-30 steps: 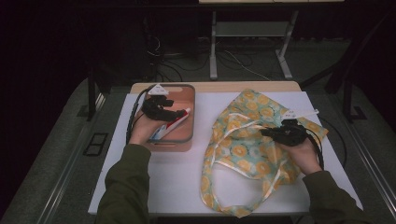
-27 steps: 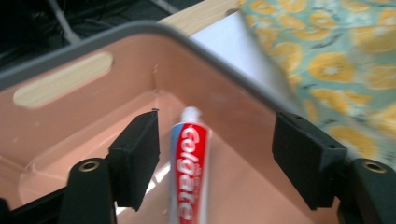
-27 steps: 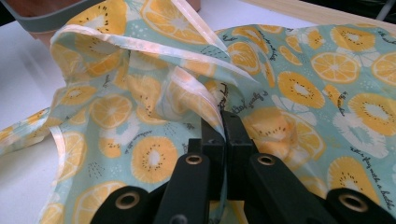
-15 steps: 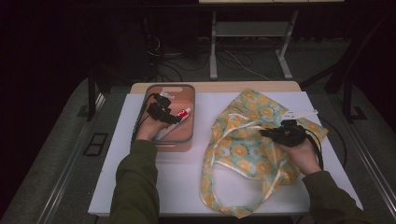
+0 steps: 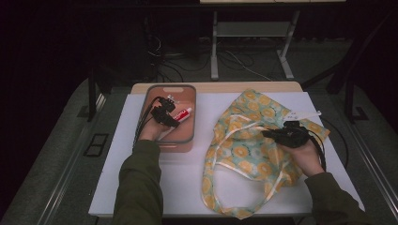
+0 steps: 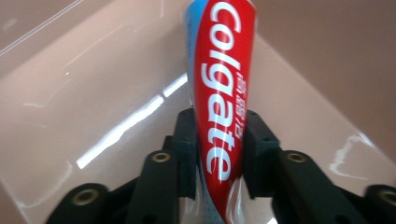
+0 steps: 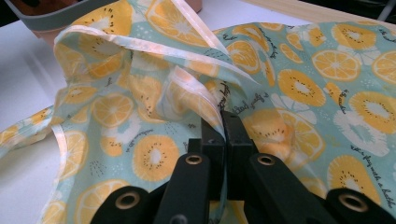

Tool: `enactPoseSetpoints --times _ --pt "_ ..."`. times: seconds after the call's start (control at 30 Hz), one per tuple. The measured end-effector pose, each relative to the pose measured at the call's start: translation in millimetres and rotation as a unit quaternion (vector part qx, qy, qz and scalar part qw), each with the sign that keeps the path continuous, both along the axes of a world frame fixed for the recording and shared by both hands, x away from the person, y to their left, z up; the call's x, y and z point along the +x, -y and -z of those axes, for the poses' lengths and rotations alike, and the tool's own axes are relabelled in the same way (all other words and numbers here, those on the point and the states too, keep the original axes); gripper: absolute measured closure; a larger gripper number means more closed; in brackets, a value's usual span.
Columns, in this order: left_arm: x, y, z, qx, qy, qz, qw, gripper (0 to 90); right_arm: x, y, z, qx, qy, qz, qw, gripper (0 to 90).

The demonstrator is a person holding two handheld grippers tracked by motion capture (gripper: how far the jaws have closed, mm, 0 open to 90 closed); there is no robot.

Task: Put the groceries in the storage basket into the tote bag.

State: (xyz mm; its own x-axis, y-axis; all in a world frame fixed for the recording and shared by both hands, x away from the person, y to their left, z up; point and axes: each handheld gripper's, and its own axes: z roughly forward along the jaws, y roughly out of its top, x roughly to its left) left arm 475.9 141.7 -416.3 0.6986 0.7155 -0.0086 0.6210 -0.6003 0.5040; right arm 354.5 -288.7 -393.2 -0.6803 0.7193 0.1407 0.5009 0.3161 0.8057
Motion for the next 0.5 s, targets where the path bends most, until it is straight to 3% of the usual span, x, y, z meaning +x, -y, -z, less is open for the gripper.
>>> enactPoseSetpoints --times 0.13,0.2,0.3,0.4,0.5 --pt "-0.2 -1.1 -5.0 -0.007 0.006 -0.006 0.9999 73.8 0.0 0.1 0.0 0.000 0.000 0.000 1.0000 88.7" --pt "-0.2 -3.6 -11.8 -0.028 0.011 -0.009 0.9995 74.0 0.0 0.0 -0.1 0.000 0.000 0.000 1.0000 88.7" --pt "-1.7 -6.8 -31.9 -0.058 0.023 -0.010 0.9980 74.0 0.2 0.1 0.0 0.000 0.000 0.000 1.0000 88.7" --pt "-6.4 -4.4 -51.1 -0.056 0.035 0.000 0.9979 74.0 0.4 0.4 -0.1 -0.001 0.000 0.001 1.0000 88.7" --pt "-14.9 -2.5 -69.2 -0.067 0.039 0.012 0.9969 74.0 0.6 0.3 -0.2 -0.001 0.000 0.002 1.0000 88.7"
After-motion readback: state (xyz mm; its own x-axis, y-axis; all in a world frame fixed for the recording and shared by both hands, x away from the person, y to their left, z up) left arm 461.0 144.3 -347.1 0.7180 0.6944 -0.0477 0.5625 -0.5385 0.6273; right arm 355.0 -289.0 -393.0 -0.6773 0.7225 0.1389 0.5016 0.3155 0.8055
